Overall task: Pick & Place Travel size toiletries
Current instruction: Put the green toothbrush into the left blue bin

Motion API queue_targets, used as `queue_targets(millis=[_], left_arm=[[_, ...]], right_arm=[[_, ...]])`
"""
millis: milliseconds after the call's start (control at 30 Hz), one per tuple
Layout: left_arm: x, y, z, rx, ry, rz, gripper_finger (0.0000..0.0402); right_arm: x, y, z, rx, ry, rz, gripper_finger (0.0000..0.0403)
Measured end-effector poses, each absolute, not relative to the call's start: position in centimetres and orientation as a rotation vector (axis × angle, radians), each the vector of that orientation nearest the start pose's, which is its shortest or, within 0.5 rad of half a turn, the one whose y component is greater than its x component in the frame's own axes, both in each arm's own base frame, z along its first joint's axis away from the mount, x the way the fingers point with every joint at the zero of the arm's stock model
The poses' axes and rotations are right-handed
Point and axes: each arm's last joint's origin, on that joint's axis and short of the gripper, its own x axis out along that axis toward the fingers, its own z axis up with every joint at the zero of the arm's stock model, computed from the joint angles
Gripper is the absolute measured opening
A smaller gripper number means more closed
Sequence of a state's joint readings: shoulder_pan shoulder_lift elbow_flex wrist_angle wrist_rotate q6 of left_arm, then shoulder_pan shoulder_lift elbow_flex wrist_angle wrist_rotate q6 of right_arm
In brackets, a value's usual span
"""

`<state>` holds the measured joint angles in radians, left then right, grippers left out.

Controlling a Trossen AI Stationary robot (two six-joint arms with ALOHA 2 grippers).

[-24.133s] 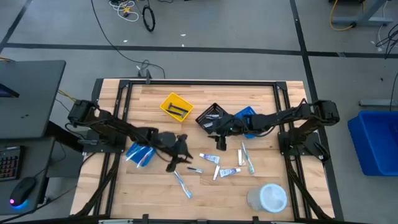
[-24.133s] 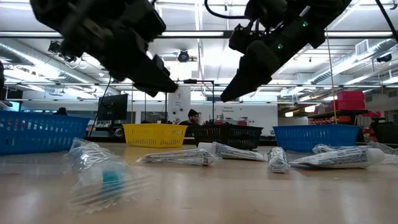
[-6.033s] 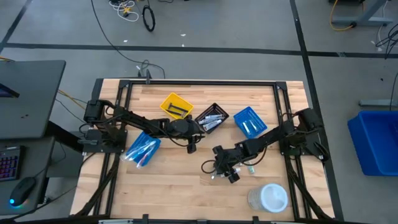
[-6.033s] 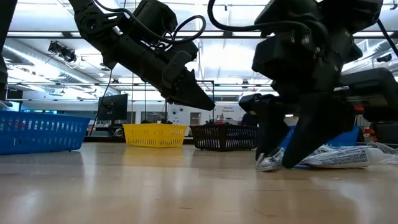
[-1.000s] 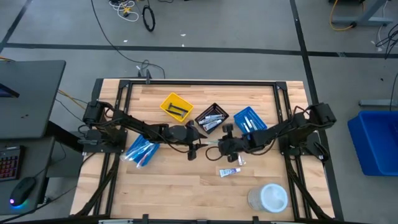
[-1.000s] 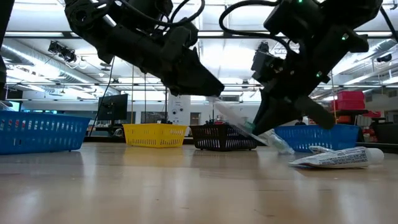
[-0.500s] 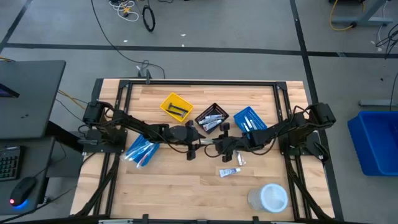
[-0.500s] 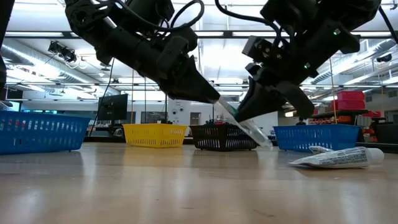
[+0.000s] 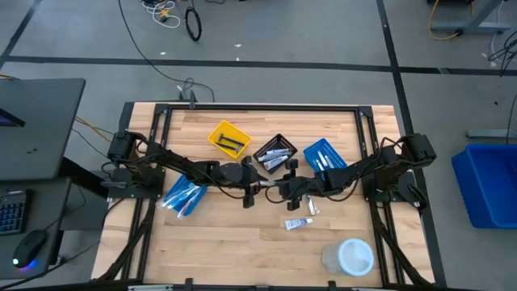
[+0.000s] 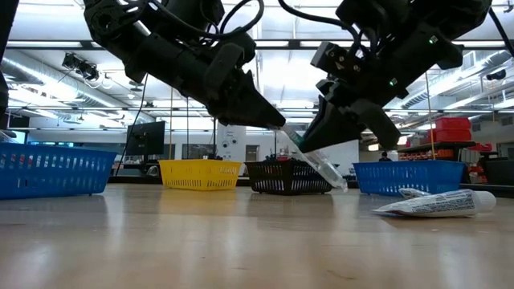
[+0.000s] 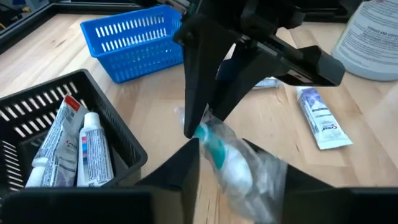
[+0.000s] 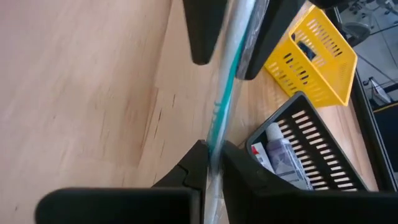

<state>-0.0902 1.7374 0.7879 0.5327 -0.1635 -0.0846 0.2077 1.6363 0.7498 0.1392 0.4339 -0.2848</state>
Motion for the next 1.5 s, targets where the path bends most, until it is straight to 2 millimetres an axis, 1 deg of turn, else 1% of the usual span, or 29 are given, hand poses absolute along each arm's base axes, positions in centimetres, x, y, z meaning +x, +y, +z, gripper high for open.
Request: queue_targets(millis=[167, 267, 400, 533, 733, 800, 867, 967, 1033, 1133, 1233, 1367, 1500], left_arm=[[34.3, -2.6, 16.1, -0.038, 0.4, 0.096, 0.0058], [34.3, -2.6, 16.1, -0.037, 0.4, 0.093, 0.0037], [34.3, -2.6, 16.1, -0.039, 0.402, 0.095, 0.0035], [34.2, -2.8, 16.1, -0.035, 0.401, 0.117, 0.0038], [34.1, -3.4, 16.2, 0.001, 0.399, 0.158, 0.0034], [33.7, -3.8, 16.7, 0.026, 0.411, 0.187, 0.0034], [33.2, -4.1, 17.5, 0.04, 0.414, 0.222, 0.0034], [31.9, -4.6, 19.1, 0.015, 0.435, 0.253, 0.0034], [30.8, -5.0, 20.9, -0.018, 0.422, 0.248, 0.0034], [28.6, -5.5, 23.4, -0.056, 0.414, 0.27, 0.0034], [25.6, -5.9, 25.1, -0.06, 0.453, 0.329, 0.0034], [21.4, -6.4, 26.5, -0.121, 0.486, 0.425, 0.0035], [17.8, -6.9, 27.2, -0.157, 0.509, 0.461, 0.0034]], right_arm=[[30.3, 5.2, 15.1, -0.504, 0.741, -0.114, 0.0047], [30.3, 5.1, 15.1, -0.504, 0.742, -0.116, 0.0048], [30.3, 5.1, 15.1, -0.501, 0.74, -0.136, 0.0054], [30.6, 5.1, 15.5, -0.489, 0.696, -0.153, 0.0073], [31.0, 5.6, 16.7, -0.461, 0.583, -0.169, 0.0122], [30.7, 5.9, 17.4, -0.472, 0.564, -0.213, 0.014], [30.2, 6.3, 18.1, -0.478, 0.545, -0.291, 0.0157], [29.5, 7.0, 19.4, -0.466, 0.5, -0.39, 0.0181], [29.2, 7.3, 19.9, -0.453, 0.482, -0.406, 0.0194], [28.9, 7.6, 20.3, -0.429, 0.468, -0.402, 0.0212], [28.8, 7.8, 20.3, -0.426, 0.469, -0.399, 0.0226], [28.7, 7.7, 20.1, -0.436, 0.489, -0.398, 0.0238], [28.7, 7.7, 20.1, -0.438, 0.494, -0.397, 0.0246]])
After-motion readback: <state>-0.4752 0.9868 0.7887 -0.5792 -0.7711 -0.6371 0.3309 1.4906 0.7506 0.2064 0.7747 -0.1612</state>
